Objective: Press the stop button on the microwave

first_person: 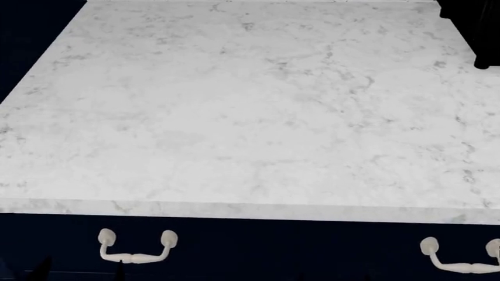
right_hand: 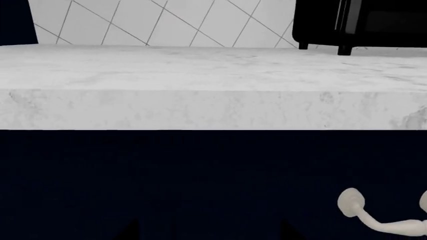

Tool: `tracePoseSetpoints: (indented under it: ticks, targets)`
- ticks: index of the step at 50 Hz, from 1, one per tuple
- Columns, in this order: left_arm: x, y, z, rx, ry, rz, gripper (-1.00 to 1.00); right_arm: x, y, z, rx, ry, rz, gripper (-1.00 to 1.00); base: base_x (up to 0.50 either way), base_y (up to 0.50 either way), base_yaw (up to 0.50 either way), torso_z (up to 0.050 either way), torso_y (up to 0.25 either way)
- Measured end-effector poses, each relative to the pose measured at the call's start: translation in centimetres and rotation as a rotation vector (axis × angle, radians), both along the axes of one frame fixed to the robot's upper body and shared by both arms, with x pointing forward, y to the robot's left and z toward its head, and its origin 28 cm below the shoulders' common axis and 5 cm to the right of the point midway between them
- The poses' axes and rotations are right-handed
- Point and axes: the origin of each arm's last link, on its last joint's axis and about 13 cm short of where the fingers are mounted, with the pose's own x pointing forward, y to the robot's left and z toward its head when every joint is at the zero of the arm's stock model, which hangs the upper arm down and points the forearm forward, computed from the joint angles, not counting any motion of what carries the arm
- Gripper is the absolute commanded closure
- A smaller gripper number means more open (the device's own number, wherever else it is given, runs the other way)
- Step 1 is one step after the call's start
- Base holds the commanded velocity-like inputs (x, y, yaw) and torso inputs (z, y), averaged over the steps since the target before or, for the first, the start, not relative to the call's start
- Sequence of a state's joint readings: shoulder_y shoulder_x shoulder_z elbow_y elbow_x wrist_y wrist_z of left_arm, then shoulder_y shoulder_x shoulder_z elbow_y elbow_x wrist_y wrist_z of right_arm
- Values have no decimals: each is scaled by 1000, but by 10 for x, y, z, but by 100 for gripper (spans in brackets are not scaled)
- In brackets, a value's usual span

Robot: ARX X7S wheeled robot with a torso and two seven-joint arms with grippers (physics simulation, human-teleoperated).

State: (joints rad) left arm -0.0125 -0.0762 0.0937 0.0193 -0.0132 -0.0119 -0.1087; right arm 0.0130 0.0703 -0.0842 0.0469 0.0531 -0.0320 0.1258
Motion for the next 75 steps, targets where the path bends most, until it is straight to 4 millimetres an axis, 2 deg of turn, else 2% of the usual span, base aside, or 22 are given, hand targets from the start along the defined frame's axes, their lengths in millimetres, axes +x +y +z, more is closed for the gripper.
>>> tracePoseSetpoints:
  ticks: [13,22,27,53,61,67,75]
  targets:
    - [0,2,2,8,0,15,-100,0,1,-1,-4,2,1,-100,-13,500,0,0,0]
    - [1,2,4,7,-3,21,-100,0,1,0,11,7,15,-100,-348,431,0,0,0]
    - [1,3,5,6,-2,22,-100,0,2,0,17,7,19,-100,0,0,0,0,0]
    - [2,2,6,-7,-5,21,-100,0,2,-3,1,7,24,-100,-4,500,0,0,0]
    - [3,2,5,-13,-5,23,-100,0,3,-3,15,5,42,-100,-418,382,0,0,0]
    - [3,3,5,-16,-5,31,-100,-1,2,-3,36,4,37,-100,0,0,0,0,0]
    - [3,3,6,-21,-8,31,-100,0,0,-2,31,4,30,-100,257,500,0,0,0]
